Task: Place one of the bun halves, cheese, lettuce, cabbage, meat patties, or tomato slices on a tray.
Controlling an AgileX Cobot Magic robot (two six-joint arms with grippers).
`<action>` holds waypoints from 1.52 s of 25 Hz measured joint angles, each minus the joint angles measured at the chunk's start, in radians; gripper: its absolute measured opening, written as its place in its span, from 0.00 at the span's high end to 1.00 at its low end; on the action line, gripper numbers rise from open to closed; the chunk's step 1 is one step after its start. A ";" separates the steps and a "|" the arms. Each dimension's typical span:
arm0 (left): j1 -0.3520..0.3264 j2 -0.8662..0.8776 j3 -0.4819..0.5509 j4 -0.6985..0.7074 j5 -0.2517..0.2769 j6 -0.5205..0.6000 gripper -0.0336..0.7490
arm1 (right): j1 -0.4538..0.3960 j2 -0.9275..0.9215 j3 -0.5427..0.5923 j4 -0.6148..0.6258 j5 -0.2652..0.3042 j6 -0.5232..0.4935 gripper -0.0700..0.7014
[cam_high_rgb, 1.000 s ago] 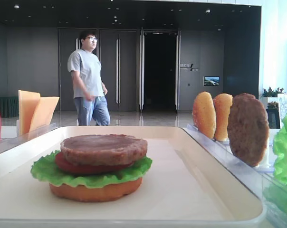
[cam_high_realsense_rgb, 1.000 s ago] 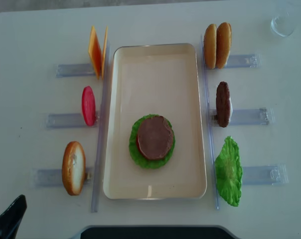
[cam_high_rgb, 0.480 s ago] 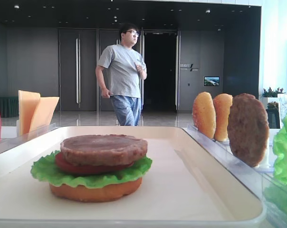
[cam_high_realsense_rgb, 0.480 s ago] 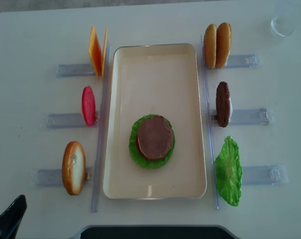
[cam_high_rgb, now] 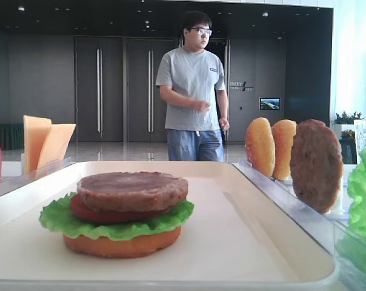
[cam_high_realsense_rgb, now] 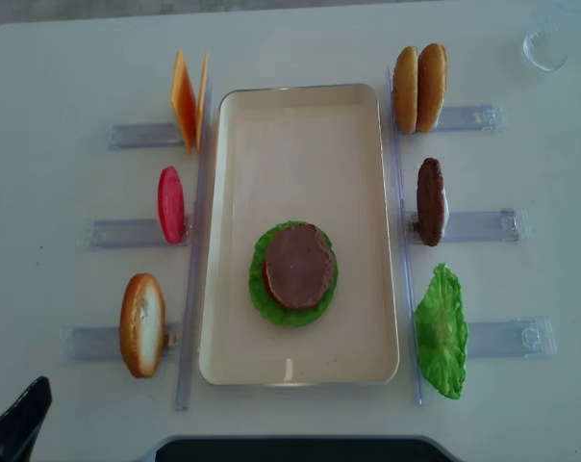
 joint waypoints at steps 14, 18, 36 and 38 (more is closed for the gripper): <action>0.000 0.000 0.000 0.000 0.000 0.000 0.27 | 0.000 -0.307 0.382 -0.007 0.000 -0.012 0.14; 0.000 0.000 0.000 0.000 0.000 0.000 0.27 | 0.000 -0.411 0.462 -0.007 -0.020 -0.014 0.14; 0.000 0.000 0.000 0.000 0.000 0.000 0.27 | 0.000 -0.618 0.611 -0.002 -0.067 -0.015 0.14; 0.000 0.000 0.000 0.000 0.000 0.000 0.27 | 0.000 -0.618 0.628 0.003 -0.068 -0.015 0.14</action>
